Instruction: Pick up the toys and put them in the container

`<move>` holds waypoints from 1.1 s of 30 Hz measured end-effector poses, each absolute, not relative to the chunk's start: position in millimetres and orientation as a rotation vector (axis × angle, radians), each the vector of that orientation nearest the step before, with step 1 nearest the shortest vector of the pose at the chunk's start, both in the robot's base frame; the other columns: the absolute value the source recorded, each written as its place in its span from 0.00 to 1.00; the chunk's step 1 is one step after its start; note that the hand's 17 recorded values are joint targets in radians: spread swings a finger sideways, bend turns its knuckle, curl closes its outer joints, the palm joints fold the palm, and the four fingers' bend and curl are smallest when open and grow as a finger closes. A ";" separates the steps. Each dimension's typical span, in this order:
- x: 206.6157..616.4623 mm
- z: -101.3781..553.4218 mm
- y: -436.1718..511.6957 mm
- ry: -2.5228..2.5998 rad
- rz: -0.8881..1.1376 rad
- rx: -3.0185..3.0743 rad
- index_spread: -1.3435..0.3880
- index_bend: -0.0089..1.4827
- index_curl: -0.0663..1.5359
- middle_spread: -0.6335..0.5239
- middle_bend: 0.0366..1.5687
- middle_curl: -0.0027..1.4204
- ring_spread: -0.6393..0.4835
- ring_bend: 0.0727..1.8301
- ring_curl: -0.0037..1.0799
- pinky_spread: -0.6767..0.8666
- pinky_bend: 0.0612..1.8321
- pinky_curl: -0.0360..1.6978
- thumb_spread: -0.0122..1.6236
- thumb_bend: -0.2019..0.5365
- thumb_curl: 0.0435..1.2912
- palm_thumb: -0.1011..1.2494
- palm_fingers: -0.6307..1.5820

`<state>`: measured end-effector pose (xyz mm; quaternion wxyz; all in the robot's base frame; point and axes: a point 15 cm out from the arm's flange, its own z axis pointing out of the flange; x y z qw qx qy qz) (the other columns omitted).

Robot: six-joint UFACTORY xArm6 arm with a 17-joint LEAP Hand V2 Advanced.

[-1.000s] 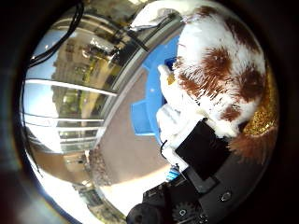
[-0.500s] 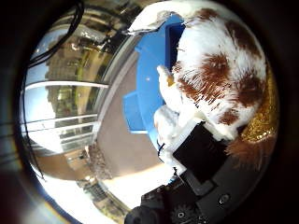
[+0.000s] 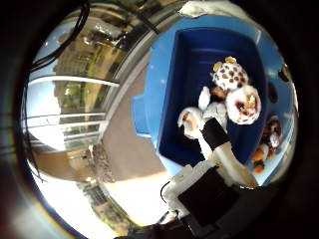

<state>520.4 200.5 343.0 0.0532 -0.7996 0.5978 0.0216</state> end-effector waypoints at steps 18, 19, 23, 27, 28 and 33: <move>490.8 352.8 28.0 1.900 0.192 -2.549 0.62 0.13 0.19 0.65 0.07 0.22 0.83 0.18 0.28 0.74 0.36 0.22 0.69 0.24 0.33 0.58 0.27; 491.1 342.7 24.9 1.897 0.224 -2.568 0.62 0.13 0.19 0.65 0.07 0.21 0.83 0.17 0.28 0.74 0.35 0.21 0.69 0.24 0.33 0.58 0.27; 492.2 307.2 12.8 1.864 0.324 -2.643 0.62 0.13 0.19 0.64 0.08 0.21 0.83 0.16 0.28 0.74 0.33 0.20 0.69 0.24 0.32 0.59 0.26; 484.0 267.0 12.2 1.855 0.442 -2.713 0.61 0.12 0.20 0.63 0.07 0.20 0.83 0.14 0.28 0.73 0.30 0.19 0.69 0.23 0.31 0.59 0.26; 481.1 257.4 12.2 1.858 0.468 -2.726 0.61 0.12 0.20 0.63 0.07 0.20 0.83 0.14 0.28 0.73 0.30 0.19 0.69 0.23 0.31 0.59 0.26; 468.0 213.8 16.2 1.853 0.574 -2.797 0.61 0.12 0.20 0.63 0.07 0.20 0.83 0.12 0.28 0.73 0.28 0.18 0.69 0.23 0.30 0.58 0.26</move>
